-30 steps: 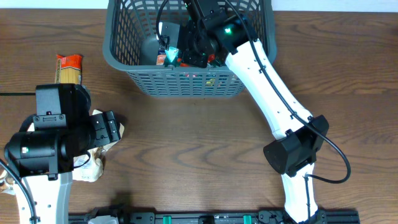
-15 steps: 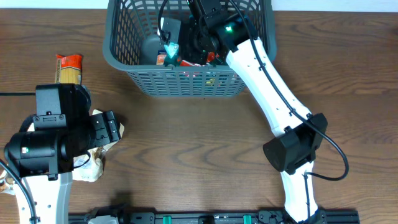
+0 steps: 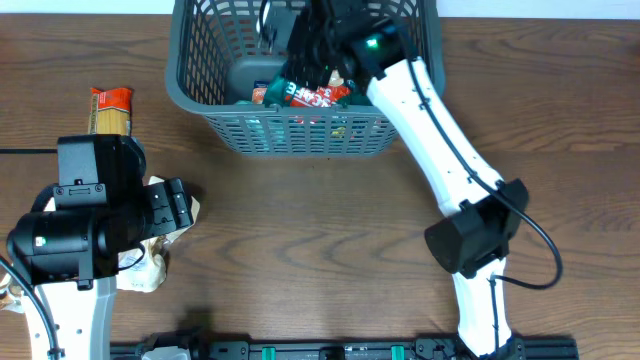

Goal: Pack container
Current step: 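Withdraw the right gripper from the basket to the right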

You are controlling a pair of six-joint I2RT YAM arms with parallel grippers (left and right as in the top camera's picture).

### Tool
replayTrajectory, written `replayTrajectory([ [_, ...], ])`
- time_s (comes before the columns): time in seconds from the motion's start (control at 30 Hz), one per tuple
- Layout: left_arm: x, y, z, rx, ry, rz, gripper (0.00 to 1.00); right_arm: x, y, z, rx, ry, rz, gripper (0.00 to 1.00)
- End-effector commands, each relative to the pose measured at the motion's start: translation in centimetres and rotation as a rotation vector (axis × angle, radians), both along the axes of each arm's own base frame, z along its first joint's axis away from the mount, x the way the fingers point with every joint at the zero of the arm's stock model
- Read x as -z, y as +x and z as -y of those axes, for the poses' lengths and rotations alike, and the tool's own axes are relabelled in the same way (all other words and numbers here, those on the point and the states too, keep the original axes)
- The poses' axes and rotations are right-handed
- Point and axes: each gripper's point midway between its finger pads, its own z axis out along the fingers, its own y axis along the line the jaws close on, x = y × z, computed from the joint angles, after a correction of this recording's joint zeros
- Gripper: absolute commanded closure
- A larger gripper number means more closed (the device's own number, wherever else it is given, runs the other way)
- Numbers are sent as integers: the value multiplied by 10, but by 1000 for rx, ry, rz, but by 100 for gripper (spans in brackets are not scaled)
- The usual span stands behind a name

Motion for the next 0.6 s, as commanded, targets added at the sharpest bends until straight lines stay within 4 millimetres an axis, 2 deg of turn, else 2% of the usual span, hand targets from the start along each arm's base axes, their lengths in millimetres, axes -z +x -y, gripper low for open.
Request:
replayTrajectory([
  [0.0,-6,1,-4,-26,12,17,14,-139,-3,58,237,231,187,8],
  [0.03,-6,1,-4,-26,12,17,14,-158,-2,78,333,281,202,5],
  [0.1,-6,1,-4,-26,12,17,14,-194,-5,139,596,399,227,1],
  [0.17,-6,1,-4,-20,15,14,14,-213,-16,198,821,489,234,1],
  [0.23,-6,-4,-5,-19,22,-7,14,-220,-38,254,1003,559,204,1],
  [0.33,-8,-22,-19,-51,97,-103,13,-209,-72,322,1220,585,130,1],
  [0.4,-16,-33,-34,-89,181,-163,7,-190,-87,356,1341,571,64,1],
  [0.47,-24,-35,-39,-120,198,-182,5,-170,-96,378,1421,534,-1,1],
  [0.57,-26,-34,-42,-154,188,-187,4,-141,-99,395,1484,477,-85,1],
])
